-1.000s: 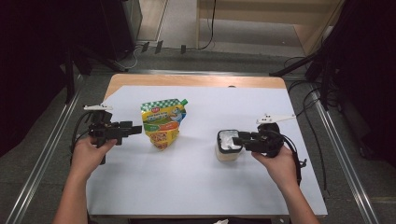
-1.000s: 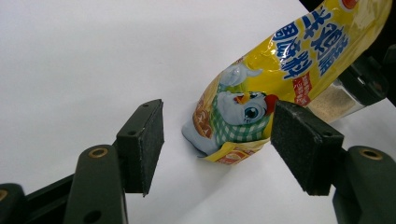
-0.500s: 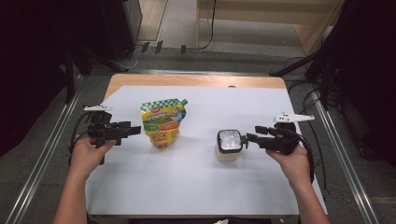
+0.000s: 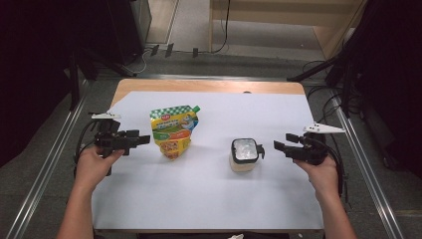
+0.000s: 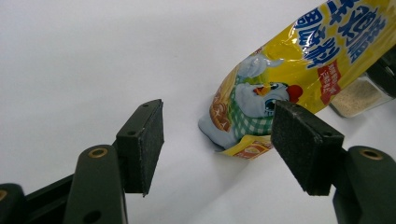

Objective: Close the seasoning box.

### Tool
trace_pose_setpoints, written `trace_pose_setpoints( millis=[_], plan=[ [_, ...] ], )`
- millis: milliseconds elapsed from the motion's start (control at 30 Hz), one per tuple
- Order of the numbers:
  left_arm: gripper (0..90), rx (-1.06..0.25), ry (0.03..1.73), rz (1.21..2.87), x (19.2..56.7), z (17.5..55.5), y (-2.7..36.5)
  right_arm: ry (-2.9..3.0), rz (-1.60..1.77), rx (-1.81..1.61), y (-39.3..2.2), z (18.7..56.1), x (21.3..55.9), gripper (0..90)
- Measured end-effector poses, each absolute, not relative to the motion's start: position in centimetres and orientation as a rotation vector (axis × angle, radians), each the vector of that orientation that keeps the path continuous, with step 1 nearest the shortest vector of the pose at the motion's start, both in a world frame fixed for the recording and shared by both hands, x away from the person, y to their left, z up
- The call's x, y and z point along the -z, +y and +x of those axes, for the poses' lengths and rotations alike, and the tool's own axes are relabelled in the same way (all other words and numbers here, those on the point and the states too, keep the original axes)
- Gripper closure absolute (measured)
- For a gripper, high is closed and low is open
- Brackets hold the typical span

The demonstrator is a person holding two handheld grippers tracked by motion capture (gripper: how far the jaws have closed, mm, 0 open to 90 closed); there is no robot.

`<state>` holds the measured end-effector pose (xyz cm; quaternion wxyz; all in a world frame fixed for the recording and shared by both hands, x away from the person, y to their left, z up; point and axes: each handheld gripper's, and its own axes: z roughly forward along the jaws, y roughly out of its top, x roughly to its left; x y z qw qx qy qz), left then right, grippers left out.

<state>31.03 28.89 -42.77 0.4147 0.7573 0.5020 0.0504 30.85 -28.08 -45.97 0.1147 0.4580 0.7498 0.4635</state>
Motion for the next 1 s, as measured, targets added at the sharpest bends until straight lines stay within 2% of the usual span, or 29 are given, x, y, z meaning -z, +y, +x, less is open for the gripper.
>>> trace_pose_setpoints(
  millis=[267, 1000],
  plan=[
    [35.6, -0.126, 1.266, 1.908, 42.9, 31.1, 28.8, 2.143, 1.390, -1.301, -29.5, 31.2, 47.6, 28.1],
    [35.3, -0.119, 1.282, 1.905, 43.2, 31.2, 29.1, 2.124, 1.451, -1.267, -30.1, 31.4, 48.6, 27.7]
  ],
)
